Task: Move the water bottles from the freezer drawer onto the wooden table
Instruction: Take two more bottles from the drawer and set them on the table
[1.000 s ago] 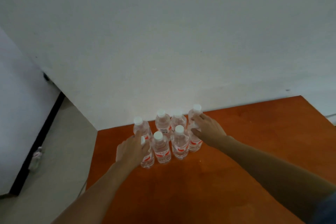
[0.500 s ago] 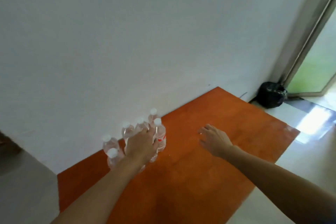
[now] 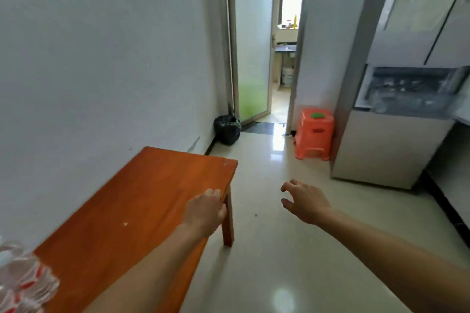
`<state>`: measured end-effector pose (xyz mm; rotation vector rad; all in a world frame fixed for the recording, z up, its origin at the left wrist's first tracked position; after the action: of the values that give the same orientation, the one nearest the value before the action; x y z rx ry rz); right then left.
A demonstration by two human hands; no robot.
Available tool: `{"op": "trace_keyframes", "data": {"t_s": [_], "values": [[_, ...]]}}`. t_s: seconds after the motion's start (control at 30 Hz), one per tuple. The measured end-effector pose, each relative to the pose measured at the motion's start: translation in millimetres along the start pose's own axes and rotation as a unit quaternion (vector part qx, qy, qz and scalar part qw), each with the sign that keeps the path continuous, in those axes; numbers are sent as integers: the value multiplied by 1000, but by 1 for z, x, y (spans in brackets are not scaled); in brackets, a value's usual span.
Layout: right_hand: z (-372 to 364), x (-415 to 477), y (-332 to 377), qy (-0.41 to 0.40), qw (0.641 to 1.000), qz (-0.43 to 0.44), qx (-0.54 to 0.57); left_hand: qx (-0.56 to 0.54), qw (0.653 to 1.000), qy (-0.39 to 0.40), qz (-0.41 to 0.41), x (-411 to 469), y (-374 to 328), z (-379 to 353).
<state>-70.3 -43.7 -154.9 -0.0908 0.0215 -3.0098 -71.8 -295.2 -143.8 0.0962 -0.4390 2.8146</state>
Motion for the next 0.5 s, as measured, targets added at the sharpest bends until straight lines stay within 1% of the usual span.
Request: {"op": "trace_keyframes", "data": {"t_s": [0.1,0.2,0.33,0.5], "values": [[-2,-29,-104,5,998,-68,-3,-19,998,21,-50,38,-89,-44],[-1,-63,-190,5,991,-134,-3,-21,993,56,-104,66,-168,-84],[-5,-94,-281,6,980,-201,-3,-4,982,75,-174,111,-258,-113],[-20,-107,-371,15,965,-261,6,-8,967,94,-237,176,-350,-154]]}}
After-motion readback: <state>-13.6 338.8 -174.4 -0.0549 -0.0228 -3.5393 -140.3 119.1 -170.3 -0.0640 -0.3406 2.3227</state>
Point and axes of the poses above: each hand's wrist, its own x-axis towards the middle knuckle, its own z-axis out of the back of the hand, y = z × x, the point moved 4 cm from there along x, towards the middle knuckle, and after that the axes turned 9 degrees about -x, right-handed, at the moved point
